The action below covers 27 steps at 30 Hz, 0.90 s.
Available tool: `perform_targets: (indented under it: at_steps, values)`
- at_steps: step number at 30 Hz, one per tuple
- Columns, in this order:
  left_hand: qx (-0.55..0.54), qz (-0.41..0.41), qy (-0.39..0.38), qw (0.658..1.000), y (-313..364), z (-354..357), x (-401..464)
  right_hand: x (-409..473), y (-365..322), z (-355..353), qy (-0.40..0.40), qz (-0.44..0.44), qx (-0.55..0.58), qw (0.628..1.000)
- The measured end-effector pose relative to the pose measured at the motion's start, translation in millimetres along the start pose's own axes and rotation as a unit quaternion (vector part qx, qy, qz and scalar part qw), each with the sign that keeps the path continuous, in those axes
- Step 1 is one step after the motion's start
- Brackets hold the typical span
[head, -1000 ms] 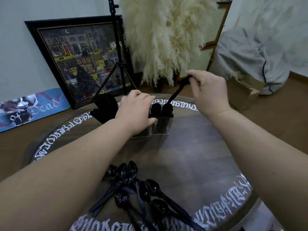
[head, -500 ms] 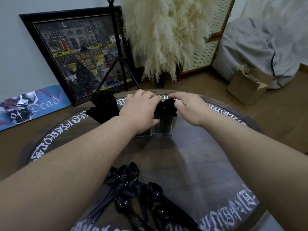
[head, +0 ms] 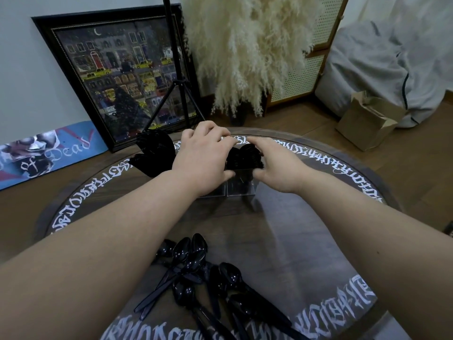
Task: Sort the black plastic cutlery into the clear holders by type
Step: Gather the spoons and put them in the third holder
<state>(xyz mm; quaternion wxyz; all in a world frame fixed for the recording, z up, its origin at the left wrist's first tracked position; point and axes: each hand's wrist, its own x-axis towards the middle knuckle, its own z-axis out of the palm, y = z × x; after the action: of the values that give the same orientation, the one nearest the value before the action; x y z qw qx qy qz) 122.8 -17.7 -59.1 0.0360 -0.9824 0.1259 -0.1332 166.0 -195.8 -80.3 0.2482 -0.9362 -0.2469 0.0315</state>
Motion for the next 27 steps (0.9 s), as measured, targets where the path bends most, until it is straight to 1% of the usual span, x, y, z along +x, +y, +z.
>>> perform_targets:
  at_steps: [3, 6, 10, 13, 17, 20, 23, 25, 27]
  values:
    - [-0.007, -0.001, 0.026, 1.000, 2, -9, -14, -15, -3, -4, 0.010, 0.001, -0.022, 1.000]
    - [-0.032, -0.010, 0.044, 0.998, 6, -17, -37, -40, -10, -9, 0.042, 0.008, -0.028, 0.999]
    - [-0.052, -0.026, 0.011, 0.998, 17, -19, -77, -82, -28, -4, 0.057, 0.010, -0.017, 0.998]
    - [-0.062, -0.040, -0.037, 0.997, 27, -11, -111, -112, -40, 12, 0.022, 0.005, -0.025, 0.999]
    - [-0.079, -0.058, -0.106, 0.989, 37, 0, -152, -142, -50, 35, -0.053, 0.001, -0.066, 0.996]
    - [-0.098, -0.073, -0.149, 0.981, 41, 5, -174, -156, -52, 49, -0.126, 0.031, -0.103, 0.986]
    - [-0.110, -0.079, -0.179, 0.974, 45, 10, -186, -167, -46, 64, -0.209, 0.063, -0.115, 0.969]
    - [-0.126, -0.086, -0.188, 0.970, 47, 13, -189, -170, -41, 73, -0.221, 0.074, -0.123, 0.965]
    - [-0.143, -0.094, -0.192, 0.967, 48, 17, -189, -168, -37, 78, -0.195, 0.091, -0.119, 0.969]
